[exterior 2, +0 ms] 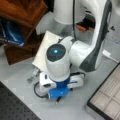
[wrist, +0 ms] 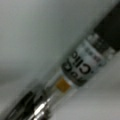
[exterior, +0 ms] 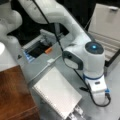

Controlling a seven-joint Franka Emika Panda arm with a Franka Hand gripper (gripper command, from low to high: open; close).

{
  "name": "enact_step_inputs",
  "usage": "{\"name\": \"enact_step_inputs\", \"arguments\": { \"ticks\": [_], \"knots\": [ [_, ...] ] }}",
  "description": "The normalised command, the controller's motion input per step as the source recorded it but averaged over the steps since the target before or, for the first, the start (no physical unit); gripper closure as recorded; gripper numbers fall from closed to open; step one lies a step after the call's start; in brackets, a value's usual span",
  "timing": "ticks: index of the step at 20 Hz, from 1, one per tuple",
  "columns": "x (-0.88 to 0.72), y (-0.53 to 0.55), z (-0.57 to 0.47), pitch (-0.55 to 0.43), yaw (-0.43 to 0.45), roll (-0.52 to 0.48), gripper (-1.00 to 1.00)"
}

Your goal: Open the box. Pick up the pen. Place the pen in the box. Pick up the book. Place the book on the shelf.

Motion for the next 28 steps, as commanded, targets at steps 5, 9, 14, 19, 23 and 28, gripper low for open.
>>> {"name": "enact_step_inputs", "arguments": {
  "ticks": [5,9,14,19,23,28],
  "knots": [
    [0.19,0.13,0.04,0.05,-0.025,-0.15,-1.0],
    [0.17,0.14,-0.02,0.033,-0.016,-0.163,1.0],
    [0.15,0.13,-0.1,0.016,-0.003,-0.165,1.0],
    [0.06,0.1,-0.18,0.008,0.038,-0.197,1.0],
    [-0.1,0.15,-0.24,0.042,0.066,-0.203,1.0],
    [-0.18,0.21,-0.24,0.066,0.064,-0.187,1.0]
  ]
}}
